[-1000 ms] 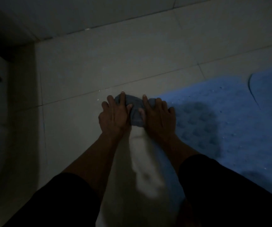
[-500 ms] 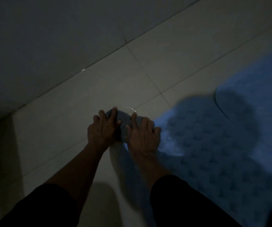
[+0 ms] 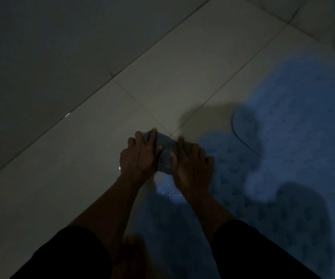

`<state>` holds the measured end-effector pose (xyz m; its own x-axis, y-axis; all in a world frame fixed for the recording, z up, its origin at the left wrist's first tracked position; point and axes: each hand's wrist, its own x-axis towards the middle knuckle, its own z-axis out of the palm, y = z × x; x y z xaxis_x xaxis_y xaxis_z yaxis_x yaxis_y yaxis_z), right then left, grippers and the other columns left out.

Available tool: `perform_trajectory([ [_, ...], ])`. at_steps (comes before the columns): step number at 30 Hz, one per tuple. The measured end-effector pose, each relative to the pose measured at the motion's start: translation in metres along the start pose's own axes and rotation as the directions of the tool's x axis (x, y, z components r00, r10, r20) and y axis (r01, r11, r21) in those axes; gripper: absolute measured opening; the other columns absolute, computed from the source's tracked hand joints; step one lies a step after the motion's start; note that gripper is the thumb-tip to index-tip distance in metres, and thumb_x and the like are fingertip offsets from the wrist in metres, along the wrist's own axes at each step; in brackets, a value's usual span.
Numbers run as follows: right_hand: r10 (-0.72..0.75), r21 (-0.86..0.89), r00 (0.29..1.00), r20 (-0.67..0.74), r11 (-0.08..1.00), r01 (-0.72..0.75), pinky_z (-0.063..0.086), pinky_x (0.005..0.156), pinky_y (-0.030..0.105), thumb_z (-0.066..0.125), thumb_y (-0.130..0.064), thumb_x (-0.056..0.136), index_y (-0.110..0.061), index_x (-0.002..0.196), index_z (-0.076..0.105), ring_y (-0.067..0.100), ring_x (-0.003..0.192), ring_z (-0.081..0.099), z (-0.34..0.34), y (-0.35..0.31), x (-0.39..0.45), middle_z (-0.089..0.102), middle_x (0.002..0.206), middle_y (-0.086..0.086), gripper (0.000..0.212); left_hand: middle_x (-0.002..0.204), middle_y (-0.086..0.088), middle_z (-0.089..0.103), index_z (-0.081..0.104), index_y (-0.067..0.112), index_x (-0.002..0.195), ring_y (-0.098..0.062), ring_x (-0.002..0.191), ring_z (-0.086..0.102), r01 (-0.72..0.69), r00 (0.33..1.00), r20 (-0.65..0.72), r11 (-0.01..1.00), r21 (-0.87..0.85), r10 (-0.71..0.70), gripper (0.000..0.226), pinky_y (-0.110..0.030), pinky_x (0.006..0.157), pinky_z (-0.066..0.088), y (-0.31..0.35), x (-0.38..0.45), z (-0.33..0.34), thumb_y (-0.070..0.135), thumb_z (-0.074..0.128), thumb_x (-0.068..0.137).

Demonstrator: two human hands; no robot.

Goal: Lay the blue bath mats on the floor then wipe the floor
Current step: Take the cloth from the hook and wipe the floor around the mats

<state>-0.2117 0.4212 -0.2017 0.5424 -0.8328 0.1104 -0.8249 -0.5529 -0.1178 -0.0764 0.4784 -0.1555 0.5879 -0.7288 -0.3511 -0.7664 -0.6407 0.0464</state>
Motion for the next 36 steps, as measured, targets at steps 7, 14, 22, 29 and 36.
perform_trajectory([
  [7, 0.135, -0.057, 0.990, -0.029, 0.989, -0.136, 0.041, 0.074, 0.041, 0.046, -0.052, 0.096, -0.022, 0.138, 0.054, 0.032, 0.089, 0.059, 0.004, 0.013, 0.030, 0.064, 0.103, 0.012, 0.052, 0.138, -0.013, 0.038, 0.017, 0.030, 0.159, -0.034, 0.115, 0.048, -0.150, 0.988, -0.031, 0.988, 0.022, 0.150, 0.063, -0.042, 0.076, 0.050, 0.017, 0.042, -0.009, 0.058, 0.027, 0.103],
  [14, 0.236, -0.057, 0.970, 0.057, 0.971, -0.233, 0.044, 0.079, 0.044, 0.038, -0.053, 0.098, -0.020, 0.145, 0.042, 0.032, 0.099, 0.057, 0.000, 0.026, 0.053, 0.060, 0.113, 0.011, 0.057, 0.153, -0.012, 0.025, 0.010, 0.032, 0.161, -0.035, 0.129, 0.038, -0.228, 0.972, 0.042, 0.973, -0.048, 0.230, 0.063, -0.042, 0.089, 0.046, 0.038, 0.079, -0.021, 0.056, 0.026, 0.105],
  [22, 0.297, -0.116, 0.952, 0.076, 0.951, -0.287, 0.040, 0.074, 0.039, 0.037, -0.055, 0.098, -0.024, 0.144, 0.044, 0.027, 0.089, 0.053, -0.006, 0.028, 0.065, 0.057, 0.110, 0.008, 0.056, 0.153, -0.013, 0.025, 0.011, 0.029, 0.160, -0.035, 0.130, 0.038, -0.319, 0.945, 0.059, 0.945, -0.069, 0.323, 0.065, -0.043, 0.088, 0.047, 0.043, 0.097, -0.028, 0.057, 0.027, 0.104],
  [29, 0.303, -0.085, 0.947, 0.106, 0.952, -0.295, 0.042, 0.074, 0.038, 0.040, -0.053, 0.099, -0.027, 0.145, 0.038, 0.025, 0.097, 0.053, -0.004, 0.024, 0.064, 0.055, 0.122, 0.005, 0.053, 0.156, -0.013, 0.023, 0.009, 0.032, 0.160, -0.034, 0.132, 0.038, -0.327, 0.939, 0.073, 0.940, -0.100, 0.335, 0.065, -0.044, 0.089, 0.048, 0.039, 0.099, -0.027, 0.058, 0.026, 0.103],
  [36, 0.253, -0.116, 0.967, -0.016, 0.960, -0.253, 0.040, 0.064, 0.035, 0.034, -0.050, 0.097, -0.023, 0.136, 0.056, 0.026, 0.081, 0.059, 0.006, 0.036, 0.068, 0.064, 0.107, 0.005, 0.052, 0.152, -0.013, 0.027, 0.013, 0.033, 0.159, -0.033, 0.127, 0.042, -0.297, 0.954, 0.022, 0.954, -0.045, 0.298, 0.064, -0.043, 0.086, 0.049, 0.049, 0.102, -0.025, 0.059, 0.026, 0.103],
])
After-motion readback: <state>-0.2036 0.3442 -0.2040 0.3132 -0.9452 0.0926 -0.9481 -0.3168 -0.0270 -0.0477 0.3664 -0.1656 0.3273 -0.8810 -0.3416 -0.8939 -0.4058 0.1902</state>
